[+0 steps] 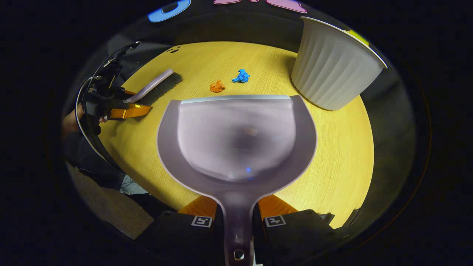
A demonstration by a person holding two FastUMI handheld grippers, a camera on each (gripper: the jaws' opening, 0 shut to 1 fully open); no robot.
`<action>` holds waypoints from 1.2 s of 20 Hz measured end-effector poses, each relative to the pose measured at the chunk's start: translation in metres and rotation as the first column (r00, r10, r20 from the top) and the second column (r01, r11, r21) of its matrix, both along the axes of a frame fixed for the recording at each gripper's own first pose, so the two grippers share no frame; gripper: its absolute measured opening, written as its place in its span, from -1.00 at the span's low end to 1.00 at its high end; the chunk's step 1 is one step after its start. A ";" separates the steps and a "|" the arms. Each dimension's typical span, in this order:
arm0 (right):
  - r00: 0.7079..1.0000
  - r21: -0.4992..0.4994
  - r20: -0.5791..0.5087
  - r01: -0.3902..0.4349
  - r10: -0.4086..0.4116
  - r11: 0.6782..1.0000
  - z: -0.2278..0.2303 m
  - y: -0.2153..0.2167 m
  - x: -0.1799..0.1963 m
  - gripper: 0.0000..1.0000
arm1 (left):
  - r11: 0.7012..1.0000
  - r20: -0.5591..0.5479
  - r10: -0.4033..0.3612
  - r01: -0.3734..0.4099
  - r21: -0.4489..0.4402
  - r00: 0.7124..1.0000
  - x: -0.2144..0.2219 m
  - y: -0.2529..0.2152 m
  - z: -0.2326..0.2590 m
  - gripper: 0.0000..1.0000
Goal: Pick up the small broom and dustpan from the desktop, sweep the trash into the dustpan with the broom, and then empty the trash into the garbage bin.
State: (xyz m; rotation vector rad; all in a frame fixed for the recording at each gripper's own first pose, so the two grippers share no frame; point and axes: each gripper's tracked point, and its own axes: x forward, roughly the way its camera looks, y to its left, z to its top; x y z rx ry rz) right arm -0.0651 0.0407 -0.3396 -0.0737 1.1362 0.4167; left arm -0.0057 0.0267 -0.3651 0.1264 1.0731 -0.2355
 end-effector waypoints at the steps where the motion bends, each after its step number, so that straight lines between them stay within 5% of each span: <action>1: 1.000 -0.001 -0.003 -0.001 0.001 1.000 -0.001 0.000 0.000 -0.27 | 1.000 -0.011 -0.015 0.015 0.006 1.000 -0.001 -0.001 0.000 0.55; 6: 1.000 0.000 -0.013 -0.002 0.002 1.000 -0.002 0.000 0.001 -0.34 | 0.999 -0.043 -0.036 0.035 -0.011 0.998 0.003 -0.006 0.000 0.27; 9: 1.000 0.003 -0.022 -0.016 0.016 1.000 -0.001 0.000 -0.001 -0.27 | 1.000 -0.047 -0.024 0.023 -0.014 0.999 0.007 -0.003 0.001 -0.27; 12: 0.997 -0.019 -0.047 -0.057 0.056 0.998 -0.004 0.000 -0.004 -0.27 | 1.000 -0.004 -0.018 0.018 0.015 1.000 0.016 0.002 0.006 -0.41; 22: 0.981 -0.101 -0.139 -0.153 0.138 0.983 -0.008 -0.015 0.001 -0.19 | 0.996 0.141 -0.092 0.094 -0.007 0.986 0.094 -0.045 0.054 -0.43; 24: 0.978 -0.110 -0.150 -0.163 0.146 0.980 -0.009 -0.018 0.005 -0.36 | 0.993 0.136 -0.120 0.122 -0.001 0.983 0.109 -0.061 0.050 -0.44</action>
